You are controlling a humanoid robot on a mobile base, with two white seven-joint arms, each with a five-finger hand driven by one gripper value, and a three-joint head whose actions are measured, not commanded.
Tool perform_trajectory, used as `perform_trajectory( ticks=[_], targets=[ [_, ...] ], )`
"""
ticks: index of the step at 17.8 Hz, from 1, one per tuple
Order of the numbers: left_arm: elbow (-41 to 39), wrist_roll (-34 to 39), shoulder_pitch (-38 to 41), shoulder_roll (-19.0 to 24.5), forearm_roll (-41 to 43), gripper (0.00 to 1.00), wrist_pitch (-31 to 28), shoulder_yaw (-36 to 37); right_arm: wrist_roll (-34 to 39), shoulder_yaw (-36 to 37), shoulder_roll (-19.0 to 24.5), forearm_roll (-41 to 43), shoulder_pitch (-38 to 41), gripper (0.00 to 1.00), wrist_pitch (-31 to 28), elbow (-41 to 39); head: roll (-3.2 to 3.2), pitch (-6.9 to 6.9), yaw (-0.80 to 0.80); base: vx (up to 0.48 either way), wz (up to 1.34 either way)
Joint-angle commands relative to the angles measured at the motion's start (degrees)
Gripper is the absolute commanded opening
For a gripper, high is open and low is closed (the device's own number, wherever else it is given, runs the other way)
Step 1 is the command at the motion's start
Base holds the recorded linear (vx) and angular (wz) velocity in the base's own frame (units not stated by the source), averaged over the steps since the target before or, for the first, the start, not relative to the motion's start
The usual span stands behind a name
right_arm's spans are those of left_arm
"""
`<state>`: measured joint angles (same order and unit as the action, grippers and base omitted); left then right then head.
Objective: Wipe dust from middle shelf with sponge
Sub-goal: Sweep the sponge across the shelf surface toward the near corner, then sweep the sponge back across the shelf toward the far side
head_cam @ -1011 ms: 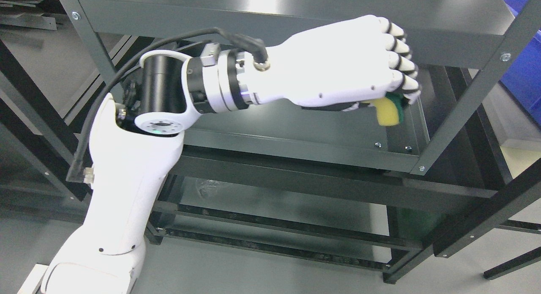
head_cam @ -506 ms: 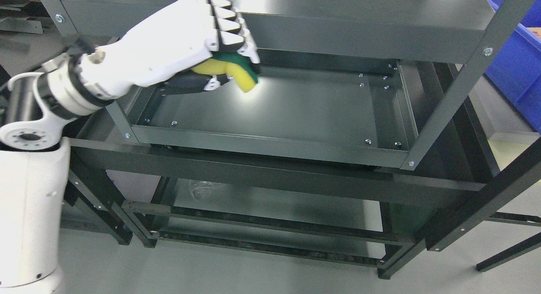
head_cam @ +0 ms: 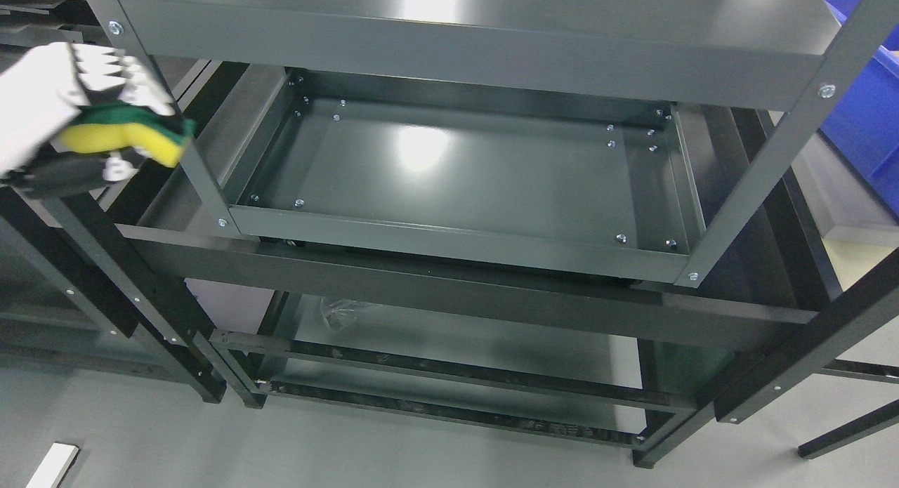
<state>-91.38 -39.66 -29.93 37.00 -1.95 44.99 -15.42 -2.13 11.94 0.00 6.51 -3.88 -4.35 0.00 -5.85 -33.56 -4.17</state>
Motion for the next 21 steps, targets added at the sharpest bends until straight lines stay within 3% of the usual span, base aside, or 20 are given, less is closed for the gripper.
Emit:
perform_trajectory(
  ticks=[1,4,9,15,17,19,21],
  targets=[
    [8.5,0.2,3.9,12.5,-3.5,0.02,0.0,-15.3,0.0,0.0,-1.0,0.0,-0.1,1.0,0.0,-1.0,0.0,0.0,0.0,0.0,0.0],
    [6.2,0.3,3.9,10.6,-3.3,0.01,0.0,-7.5,0.0,0.0,-1.0,0.0,0.0,1.0,0.0,-1.0,0.0,0.0,0.0,0.0,0.0],
    [-1.5,-0.6,-3.8,-2.7,0.9,0.0,0.0,8.2,0.0,0.0,-1.0,0.0,0.0,1.0,0.0,-1.0,0.0,0.0,0.0,0.0,0.0],
    [-2.1,-2.0,-12.7,-23.2,14.0,0.0,0.0,20.1,0.0,0.0,-1.0,0.0,0.0,1.0,0.0,-1.0,0.0,0.0,0.0,0.0,0.0],
    [-2.1,-3.3,-15.0,-34.9,20.5,0.0,0.0,23.0,0.0,-0.1,-1.0,0.0,0.0,1.0,0.0,-1.0,0.0,0.0,0.0,0.0,0.0],
    [-2.1,-2.8,-15.7,-36.0,27.1,0.0,0.0,27.0,0.0,0.0,-1.0,0.0,0.0,1.0,0.0,-1.0,0.0,0.0,0.0,0.0,0.0],
    [-2.1,-1.7,-16.6,-36.0,27.9,0.0,0.0,33.6,0.0,0.0,-1.0,0.0,0.0,1.0,0.0,-1.0,0.0,0.0,0.0,0.003,0.02]
  ],
)
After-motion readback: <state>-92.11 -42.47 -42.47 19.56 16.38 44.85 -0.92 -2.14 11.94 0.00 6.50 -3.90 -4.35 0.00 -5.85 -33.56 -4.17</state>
